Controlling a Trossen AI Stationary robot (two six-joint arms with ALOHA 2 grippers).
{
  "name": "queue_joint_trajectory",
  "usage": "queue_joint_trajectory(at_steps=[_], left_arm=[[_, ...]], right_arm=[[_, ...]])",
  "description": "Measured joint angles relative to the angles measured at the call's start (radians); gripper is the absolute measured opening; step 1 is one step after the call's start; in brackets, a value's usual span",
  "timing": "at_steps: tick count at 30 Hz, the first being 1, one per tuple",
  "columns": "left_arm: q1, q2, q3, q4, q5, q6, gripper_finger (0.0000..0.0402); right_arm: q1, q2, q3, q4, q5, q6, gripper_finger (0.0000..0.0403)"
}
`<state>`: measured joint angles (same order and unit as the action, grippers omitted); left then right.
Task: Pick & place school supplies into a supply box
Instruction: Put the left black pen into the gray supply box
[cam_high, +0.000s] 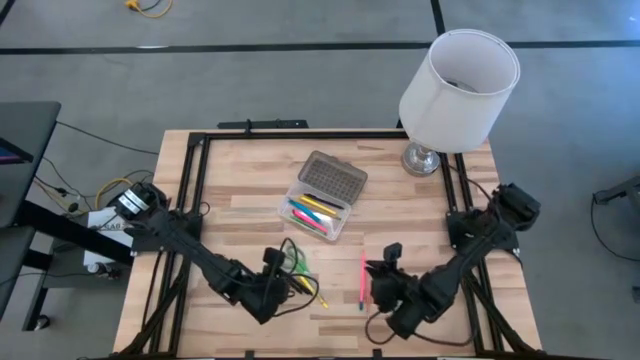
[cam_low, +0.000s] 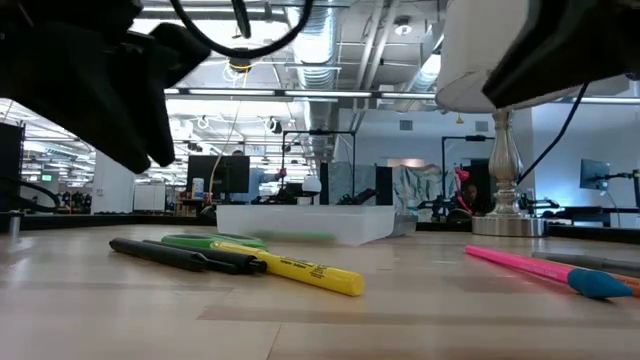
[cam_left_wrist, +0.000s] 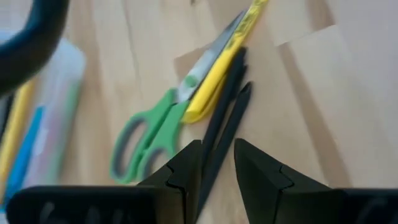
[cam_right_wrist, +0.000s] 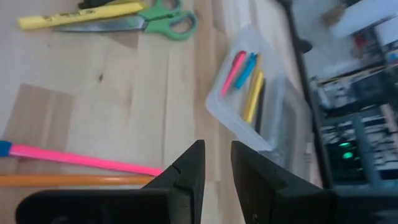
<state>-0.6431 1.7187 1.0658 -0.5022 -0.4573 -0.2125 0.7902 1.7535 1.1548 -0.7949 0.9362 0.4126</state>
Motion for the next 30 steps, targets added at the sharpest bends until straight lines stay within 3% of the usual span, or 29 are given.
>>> queue_joint_trajectory(at_steps=[10,30], left_arm=[[0.064,0.001,-0.044,0.074,0.140,0.054,0.0091],[0.085,0.001,-0.183,0.283,0.176,0.086,0.0091]], right_arm=[[0.055,-0.027,-0.004,-0.024,0.091,0.054,0.0074],[0.052,-0.027,-0.004,-0.024,0.091,0.058,0.0074]])
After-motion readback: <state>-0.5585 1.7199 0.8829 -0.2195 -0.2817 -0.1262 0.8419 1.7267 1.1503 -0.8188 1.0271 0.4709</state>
